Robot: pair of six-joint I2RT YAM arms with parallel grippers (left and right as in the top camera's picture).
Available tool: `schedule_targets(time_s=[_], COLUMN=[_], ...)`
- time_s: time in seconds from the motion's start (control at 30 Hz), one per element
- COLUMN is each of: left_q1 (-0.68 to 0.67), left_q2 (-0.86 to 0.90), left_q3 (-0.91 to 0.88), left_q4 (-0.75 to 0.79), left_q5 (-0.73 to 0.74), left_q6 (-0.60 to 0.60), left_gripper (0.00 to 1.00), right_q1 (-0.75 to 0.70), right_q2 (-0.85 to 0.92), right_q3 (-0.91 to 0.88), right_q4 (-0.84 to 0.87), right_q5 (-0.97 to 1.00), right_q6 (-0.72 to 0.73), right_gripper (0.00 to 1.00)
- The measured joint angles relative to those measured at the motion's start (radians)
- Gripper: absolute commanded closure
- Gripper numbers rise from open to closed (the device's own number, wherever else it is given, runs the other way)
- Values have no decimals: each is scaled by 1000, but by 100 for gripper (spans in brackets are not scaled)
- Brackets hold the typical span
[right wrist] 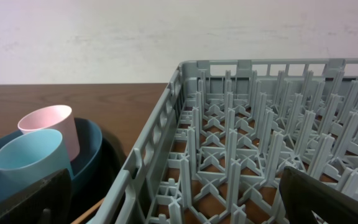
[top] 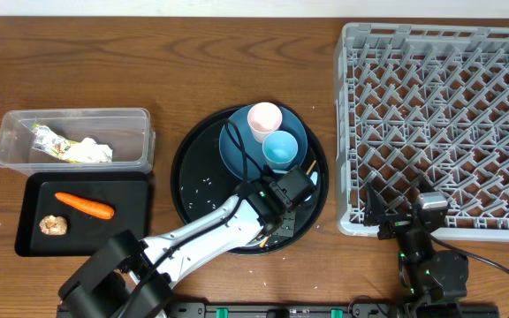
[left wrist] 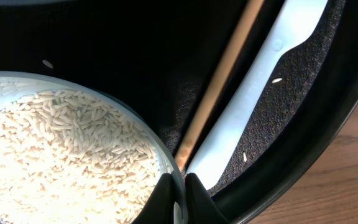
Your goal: Sort waste into correct bins and load items into the dishwasher rack
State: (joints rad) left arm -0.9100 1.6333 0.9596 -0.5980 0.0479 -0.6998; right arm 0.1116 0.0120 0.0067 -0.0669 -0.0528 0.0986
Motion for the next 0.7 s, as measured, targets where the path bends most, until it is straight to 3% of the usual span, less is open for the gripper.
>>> schedule_targets(time_s=[0.07,0.1,0.17,0.67,0.7], left_q1=[0,0,0,0,0], left_q2=[0,0,0,0,0], left_q3=[0,0,0,-31,-33], left_q4=[-2,-2,-3,12,13], left_q5=[0,0,0,-5,-6], left_q6=[0,0,-2,-3,-3], left_gripper=[91,83,77,78,85], right_q1=[0,0,0,0,0], right_q2=[0,0,0,0,0], right_q3=[0,0,0,0,0], right_q4=[0,0,0,0,0], right_q5=[0,0,0,0,0], right_q6=[0,0,0,0,0], right_gripper=[1,1,1,1,1])
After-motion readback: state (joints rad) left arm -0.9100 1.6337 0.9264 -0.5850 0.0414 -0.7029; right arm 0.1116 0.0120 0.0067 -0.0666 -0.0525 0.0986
